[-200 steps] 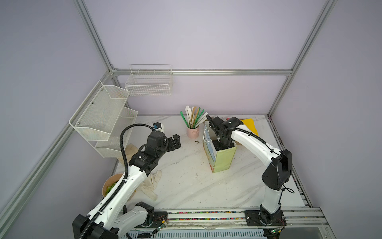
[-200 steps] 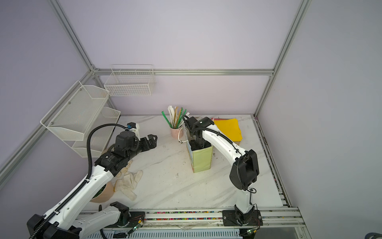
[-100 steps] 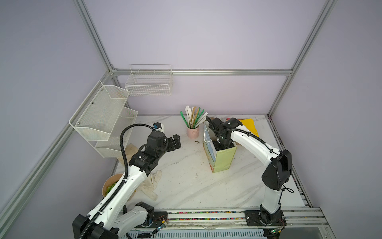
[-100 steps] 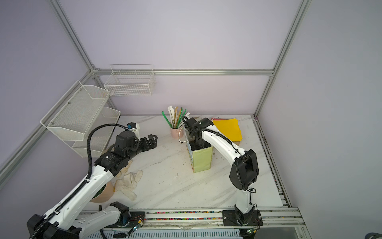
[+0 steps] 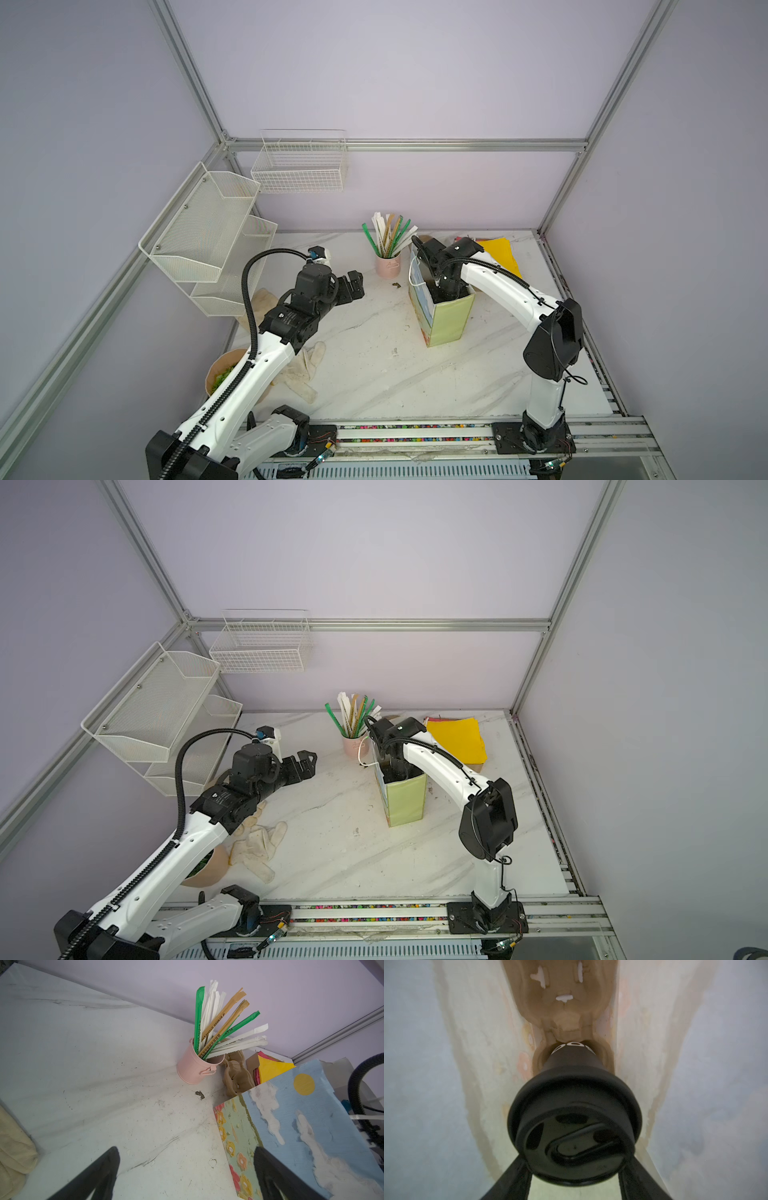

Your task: Pack the takeout coffee

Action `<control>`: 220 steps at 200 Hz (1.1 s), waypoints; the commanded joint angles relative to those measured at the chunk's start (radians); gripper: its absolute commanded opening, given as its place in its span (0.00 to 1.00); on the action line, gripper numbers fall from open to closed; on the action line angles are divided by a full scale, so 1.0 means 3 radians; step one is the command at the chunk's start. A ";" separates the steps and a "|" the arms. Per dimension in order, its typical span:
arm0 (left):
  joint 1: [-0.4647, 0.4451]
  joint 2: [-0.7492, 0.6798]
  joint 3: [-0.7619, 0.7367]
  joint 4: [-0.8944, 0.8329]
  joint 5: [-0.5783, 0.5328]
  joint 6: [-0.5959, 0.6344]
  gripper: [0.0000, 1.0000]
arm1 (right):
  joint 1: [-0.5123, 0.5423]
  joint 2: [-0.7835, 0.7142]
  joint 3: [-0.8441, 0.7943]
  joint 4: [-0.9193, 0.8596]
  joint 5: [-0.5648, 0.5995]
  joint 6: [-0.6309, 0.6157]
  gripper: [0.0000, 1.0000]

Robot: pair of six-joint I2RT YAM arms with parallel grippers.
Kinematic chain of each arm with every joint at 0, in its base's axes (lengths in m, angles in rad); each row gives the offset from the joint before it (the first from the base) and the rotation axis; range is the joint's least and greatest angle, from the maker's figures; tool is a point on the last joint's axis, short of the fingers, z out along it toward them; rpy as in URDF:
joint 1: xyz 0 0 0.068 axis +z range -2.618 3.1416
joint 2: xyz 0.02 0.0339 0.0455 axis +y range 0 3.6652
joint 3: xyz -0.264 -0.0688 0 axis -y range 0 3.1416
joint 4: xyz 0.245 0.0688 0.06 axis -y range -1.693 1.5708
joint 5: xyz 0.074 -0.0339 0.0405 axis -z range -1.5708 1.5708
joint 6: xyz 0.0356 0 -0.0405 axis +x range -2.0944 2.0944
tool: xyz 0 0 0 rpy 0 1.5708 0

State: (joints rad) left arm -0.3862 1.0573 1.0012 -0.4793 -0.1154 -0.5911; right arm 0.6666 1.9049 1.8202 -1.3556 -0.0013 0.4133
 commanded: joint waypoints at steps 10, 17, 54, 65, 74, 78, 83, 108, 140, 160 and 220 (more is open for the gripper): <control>0.0023 -0.0001 0.0088 0.0055 0.0032 -0.0010 1.00 | -0.0044 0.0273 -0.0107 -0.0064 0.0182 0.0018 0.63; 0.0025 -0.0001 0.0089 0.0054 0.0034 -0.0011 1.00 | -0.0044 0.0283 -0.0093 -0.0064 0.0181 0.0018 0.63; 0.0026 -0.0004 0.0088 0.0054 0.0037 -0.0009 1.00 | -0.0054 0.0323 -0.0074 -0.0058 0.0208 0.0023 0.63; 0.0025 0.0004 0.0094 0.0047 0.0037 -0.0003 1.00 | -0.0052 0.0333 -0.0060 -0.0060 0.0209 0.0023 0.63; 0.0022 0.0001 0.0097 0.0047 0.0037 -0.0007 1.00 | -0.0057 0.0326 -0.0042 -0.0062 0.0207 0.0021 0.63; 0.0024 0.0003 0.0094 0.0042 0.0037 -0.0002 1.00 | -0.0054 0.0320 -0.0035 -0.0063 0.0209 0.0021 0.63; 0.0028 -0.0002 0.0094 0.0048 0.0037 -0.0002 1.00 | -0.0057 0.0314 -0.0026 -0.0063 0.0205 0.0027 0.63; 0.0026 -0.0001 0.0099 0.0043 0.0024 0.0005 1.00 | -0.0059 0.0238 -0.0001 -0.0063 0.0167 0.0023 0.66; 0.0025 0.0017 0.0104 0.0039 0.0042 0.0004 1.00 | -0.0064 0.0151 0.0085 -0.0064 0.0166 0.0015 0.73; 0.0027 0.0029 0.0101 0.0042 0.0042 0.0002 1.00 | -0.0064 0.0114 0.0131 -0.0063 0.0182 0.0018 0.78; 0.0025 0.0047 0.0109 0.0027 0.0022 0.0008 1.00 | -0.0100 0.0049 0.0238 -0.0063 0.0176 0.0008 0.97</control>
State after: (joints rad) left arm -0.3862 1.0691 1.0012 -0.4843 -0.1108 -0.5907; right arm 0.6418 1.9614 1.8568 -1.3483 0.0368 0.4137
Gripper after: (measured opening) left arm 0.997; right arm 0.960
